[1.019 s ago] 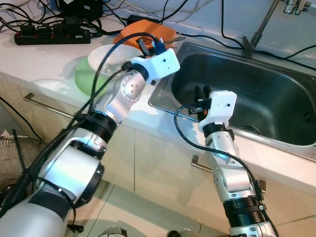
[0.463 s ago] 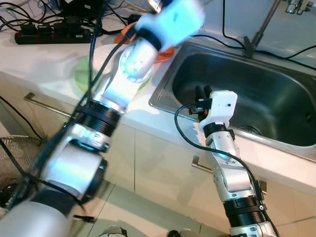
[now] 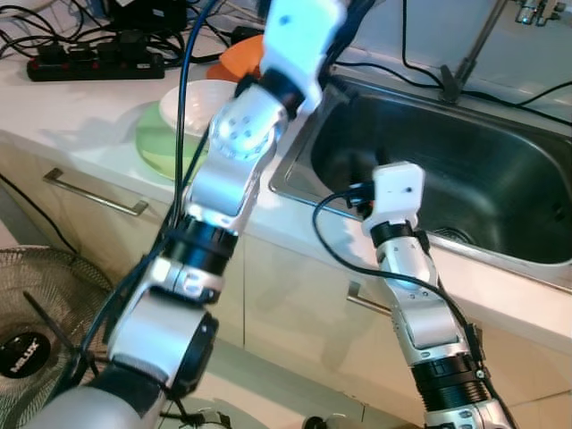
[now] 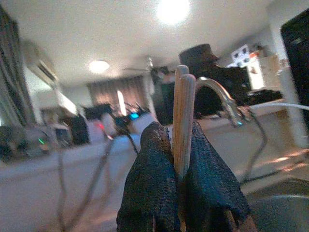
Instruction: Kitchen organization
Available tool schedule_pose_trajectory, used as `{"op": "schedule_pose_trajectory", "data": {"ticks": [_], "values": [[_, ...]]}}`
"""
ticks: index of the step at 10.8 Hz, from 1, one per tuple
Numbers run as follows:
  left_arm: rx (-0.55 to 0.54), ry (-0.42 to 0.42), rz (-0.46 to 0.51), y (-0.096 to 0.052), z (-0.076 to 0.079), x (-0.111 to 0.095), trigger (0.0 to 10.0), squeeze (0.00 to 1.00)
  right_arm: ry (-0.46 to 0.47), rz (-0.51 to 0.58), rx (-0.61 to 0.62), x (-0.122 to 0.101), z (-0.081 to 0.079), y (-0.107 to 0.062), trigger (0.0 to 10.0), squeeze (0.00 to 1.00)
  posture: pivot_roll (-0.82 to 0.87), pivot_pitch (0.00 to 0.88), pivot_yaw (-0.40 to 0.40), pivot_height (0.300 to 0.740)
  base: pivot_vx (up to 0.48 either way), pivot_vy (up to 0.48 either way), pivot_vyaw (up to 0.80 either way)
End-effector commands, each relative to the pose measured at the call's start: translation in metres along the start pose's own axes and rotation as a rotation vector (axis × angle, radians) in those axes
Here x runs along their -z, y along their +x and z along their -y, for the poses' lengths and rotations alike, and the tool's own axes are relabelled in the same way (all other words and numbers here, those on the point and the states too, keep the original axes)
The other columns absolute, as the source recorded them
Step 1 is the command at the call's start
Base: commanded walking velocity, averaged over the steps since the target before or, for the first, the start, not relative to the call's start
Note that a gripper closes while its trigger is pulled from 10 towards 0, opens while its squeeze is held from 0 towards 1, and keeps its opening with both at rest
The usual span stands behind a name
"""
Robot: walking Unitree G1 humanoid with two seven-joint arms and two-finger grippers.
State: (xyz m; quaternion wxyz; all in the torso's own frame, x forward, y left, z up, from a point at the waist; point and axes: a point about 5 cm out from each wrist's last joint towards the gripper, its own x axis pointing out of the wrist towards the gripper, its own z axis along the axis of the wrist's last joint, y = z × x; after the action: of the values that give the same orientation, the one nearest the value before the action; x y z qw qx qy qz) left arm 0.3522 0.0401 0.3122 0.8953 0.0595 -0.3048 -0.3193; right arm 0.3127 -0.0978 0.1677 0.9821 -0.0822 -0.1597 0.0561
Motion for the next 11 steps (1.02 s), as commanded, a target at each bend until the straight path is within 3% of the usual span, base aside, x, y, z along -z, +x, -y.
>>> {"op": "schedule_pose_trajectory", "data": {"ticks": [1, 4, 8, 9, 10, 11], "values": [[0.018, -0.070, -0.015, -0.002, 0.004, 0.002, 10.0, 0.00, -0.003, 0.046, 0.010, -0.010, 0.001, 0.002, 10.0, 1.00, -0.08, 0.066, -0.062, 0.740, 0.000, 0.000, 0.00], [0.026, -0.246, -0.084, -0.018, 0.008, 0.016, 10.0, 0.00, -0.005, 0.052, -0.001, -0.011, -0.002, 0.002, 10.0, 1.00, -0.08, 0.062, -0.061, 0.740, 0.000, 0.000, 0.00], [0.096, -0.339, -0.108, -0.023, 0.024, 0.015, 10.0, 0.00, 0.009, 0.052, -0.035, -0.010, -0.009, 0.000, 10.0, 1.00, -0.08, 0.051, -0.056, 0.740, 0.000, 0.000, 0.00], [0.104, -0.347, -0.113, -0.023, 0.025, 0.015, 10.0, 0.00, 0.005, 0.049, -0.038, -0.010, -0.009, 0.000, 10.0, 0.75, -0.08, 0.051, -0.056, 0.740, 0.000, 0.000, 0.00], [0.110, -0.353, -0.118, -0.023, 0.026, 0.015, 10.0, 0.00, 0.005, 0.045, -0.039, -0.009, -0.010, 0.000, 10.0, 0.00, -0.08, 0.051, -0.056, 0.740, 0.000, 0.000, 0.00], [0.121, -0.362, -0.133, -0.024, 0.027, 0.015, 10.0, 0.00, 0.008, 0.040, -0.039, -0.009, -0.010, 0.000, 10.0, 0.00, -0.08, 0.050, -0.053, 0.740, 0.000, 0.000, 0.00]]}}
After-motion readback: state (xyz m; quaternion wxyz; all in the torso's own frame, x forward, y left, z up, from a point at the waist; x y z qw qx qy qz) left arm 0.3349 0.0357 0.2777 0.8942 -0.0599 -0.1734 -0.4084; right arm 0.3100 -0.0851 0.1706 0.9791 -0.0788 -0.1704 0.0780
